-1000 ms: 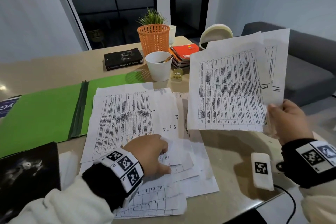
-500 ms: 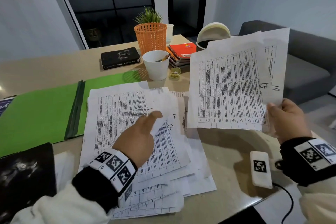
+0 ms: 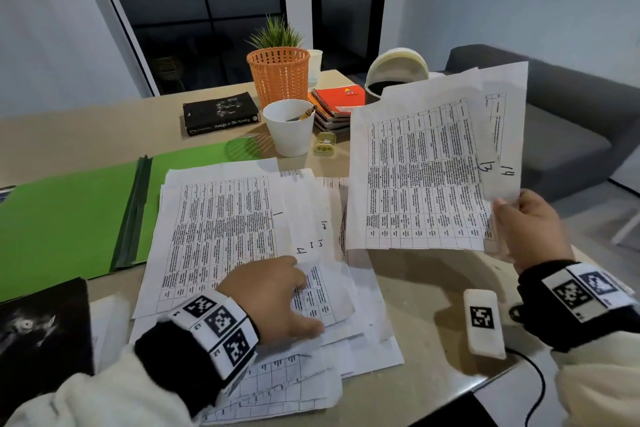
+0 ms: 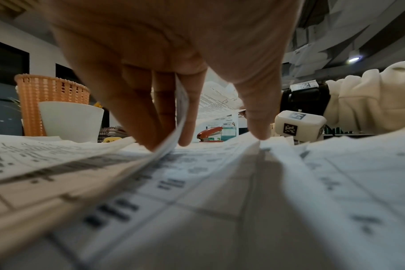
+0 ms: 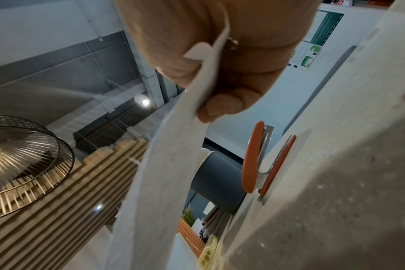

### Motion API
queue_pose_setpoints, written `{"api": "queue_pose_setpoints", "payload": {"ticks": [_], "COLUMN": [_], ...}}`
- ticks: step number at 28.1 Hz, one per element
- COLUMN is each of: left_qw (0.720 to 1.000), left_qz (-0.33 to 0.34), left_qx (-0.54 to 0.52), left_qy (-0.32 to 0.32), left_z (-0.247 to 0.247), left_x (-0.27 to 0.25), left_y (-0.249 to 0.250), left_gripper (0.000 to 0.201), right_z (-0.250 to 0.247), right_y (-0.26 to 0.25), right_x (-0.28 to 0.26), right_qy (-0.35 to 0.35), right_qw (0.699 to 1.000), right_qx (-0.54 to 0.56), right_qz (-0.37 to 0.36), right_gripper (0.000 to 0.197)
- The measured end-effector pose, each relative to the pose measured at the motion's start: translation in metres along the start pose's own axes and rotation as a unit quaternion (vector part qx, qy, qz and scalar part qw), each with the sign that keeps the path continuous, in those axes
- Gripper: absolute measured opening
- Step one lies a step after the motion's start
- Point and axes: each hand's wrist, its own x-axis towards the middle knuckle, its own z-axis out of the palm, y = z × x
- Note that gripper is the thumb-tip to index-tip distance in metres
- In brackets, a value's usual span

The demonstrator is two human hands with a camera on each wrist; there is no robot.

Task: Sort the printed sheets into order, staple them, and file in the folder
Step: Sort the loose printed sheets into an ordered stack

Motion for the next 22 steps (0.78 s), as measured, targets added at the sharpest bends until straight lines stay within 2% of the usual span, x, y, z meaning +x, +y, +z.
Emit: {"api": "queue_pose_setpoints", "payload": {"ticks": [5, 10, 16, 19, 22], "left_qw": [1.0, 0.999, 0.995, 0.991, 0.963], "left_qz": [-0.001, 0.018, 0.041, 0.007, -0.051], "left_qx": [0.014, 0.013, -0.008, -0.082, -0.208], "left_qy": [0.004, 0.026, 0.088, 0.11, 0.162], "left_z": [0.004, 0.011, 0.011, 0.008, 0.0], "left_x": [0.004, 0.003, 0.005, 0.006, 0.003], "left_y": [-0.002, -0.004, -0.007, -0.015, -0.029], "left_gripper": [0.055, 0.062, 0.027, 0.025, 0.022], "right_z": [0.002, 0.003, 0.001, -0.002, -0.002], "right_y": [-0.003, -0.003, -0.006, -0.009, -0.012], "right_x": [-0.004, -0.007, -0.011, -0.012, -0.014], "right_qy": [-0.004, -0.005, -0.001, -0.004, -0.016], "right_qw": [1.0, 1.0, 1.0, 1.0, 0.999], "right_qx": [-0.001, 0.001, -0.002, 0.001, -0.003], "right_qz": [0.0, 0.008, 0.019, 0.026, 0.031], "right_gripper": [0.017, 0.016, 0.015, 0.017, 0.017]}}
